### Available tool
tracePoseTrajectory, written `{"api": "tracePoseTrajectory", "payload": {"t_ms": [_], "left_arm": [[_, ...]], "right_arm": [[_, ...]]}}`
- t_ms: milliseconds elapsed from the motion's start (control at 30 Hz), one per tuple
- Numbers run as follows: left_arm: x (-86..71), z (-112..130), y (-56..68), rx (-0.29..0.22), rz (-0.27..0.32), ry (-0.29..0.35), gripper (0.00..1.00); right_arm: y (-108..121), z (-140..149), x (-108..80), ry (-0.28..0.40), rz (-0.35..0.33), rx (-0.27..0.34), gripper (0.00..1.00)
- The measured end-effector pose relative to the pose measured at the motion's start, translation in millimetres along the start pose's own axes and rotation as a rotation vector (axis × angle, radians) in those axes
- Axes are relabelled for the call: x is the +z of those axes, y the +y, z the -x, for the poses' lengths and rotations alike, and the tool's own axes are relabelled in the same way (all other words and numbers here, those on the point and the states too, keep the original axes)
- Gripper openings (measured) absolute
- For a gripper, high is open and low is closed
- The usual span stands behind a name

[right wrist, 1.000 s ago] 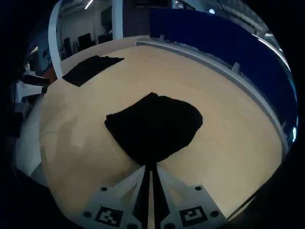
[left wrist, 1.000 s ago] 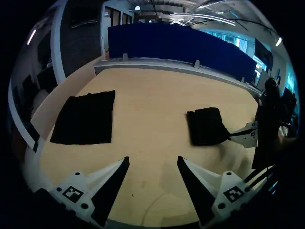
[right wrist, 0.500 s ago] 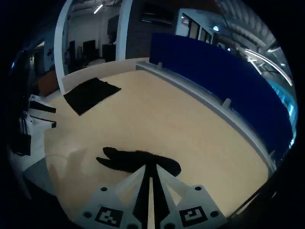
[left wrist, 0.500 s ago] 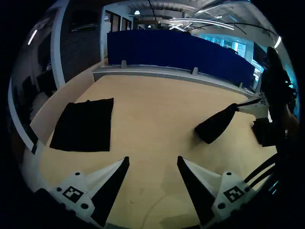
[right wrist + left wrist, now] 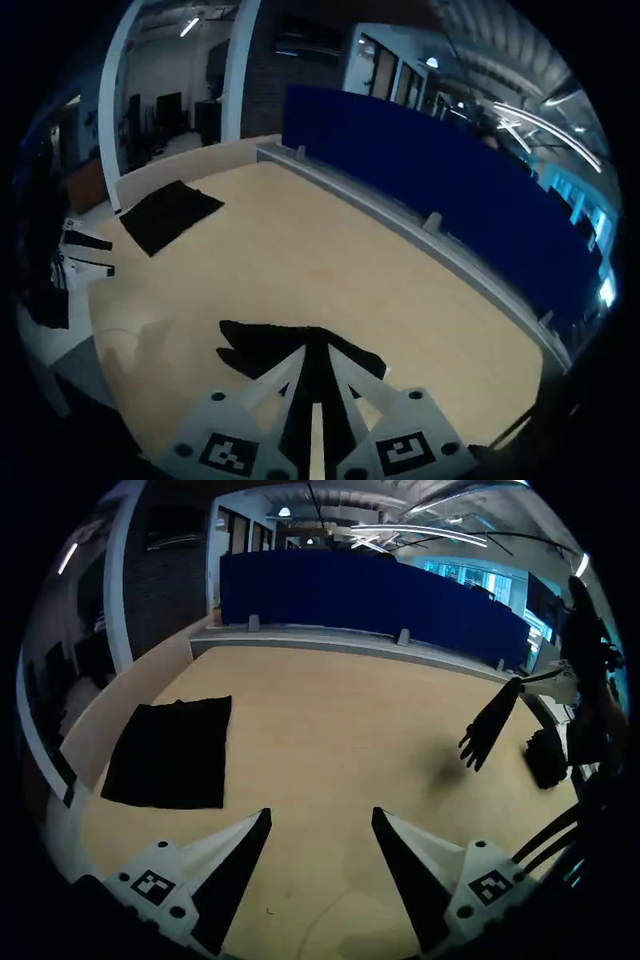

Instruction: Fold towel

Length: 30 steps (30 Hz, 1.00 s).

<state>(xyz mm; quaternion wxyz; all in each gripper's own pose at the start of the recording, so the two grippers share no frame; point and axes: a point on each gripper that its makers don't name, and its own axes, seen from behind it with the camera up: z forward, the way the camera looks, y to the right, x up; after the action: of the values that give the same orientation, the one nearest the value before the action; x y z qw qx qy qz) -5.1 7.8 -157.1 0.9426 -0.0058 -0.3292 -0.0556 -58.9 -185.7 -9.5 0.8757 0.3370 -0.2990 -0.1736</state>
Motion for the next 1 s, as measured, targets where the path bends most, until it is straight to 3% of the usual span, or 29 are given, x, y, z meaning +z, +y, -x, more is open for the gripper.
{"api": "tracePoseTrajectory", "payload": {"t_ms": [300,600,800,1000], "left_arm": [[5.3,-3,14.6,0.018,0.019,-0.010,0.93],[14.9,-11,38.2,0.027,0.045,-0.019,0.93],[21.2,-16,51.3,0.038,0.053,-0.022,0.93],[25.1,-18,61.6,0.047,0.058,-0.031,0.93]], "right_arm": [[86,15,-46.6,0.017,0.091,0.073,0.04],[174,36,-97.0,0.001,0.197,0.083,0.04],[220,51,-123.1,-0.012,0.245,0.098,0.04],[256,68,-137.4,-0.029,0.276,0.107,0.04]]}}
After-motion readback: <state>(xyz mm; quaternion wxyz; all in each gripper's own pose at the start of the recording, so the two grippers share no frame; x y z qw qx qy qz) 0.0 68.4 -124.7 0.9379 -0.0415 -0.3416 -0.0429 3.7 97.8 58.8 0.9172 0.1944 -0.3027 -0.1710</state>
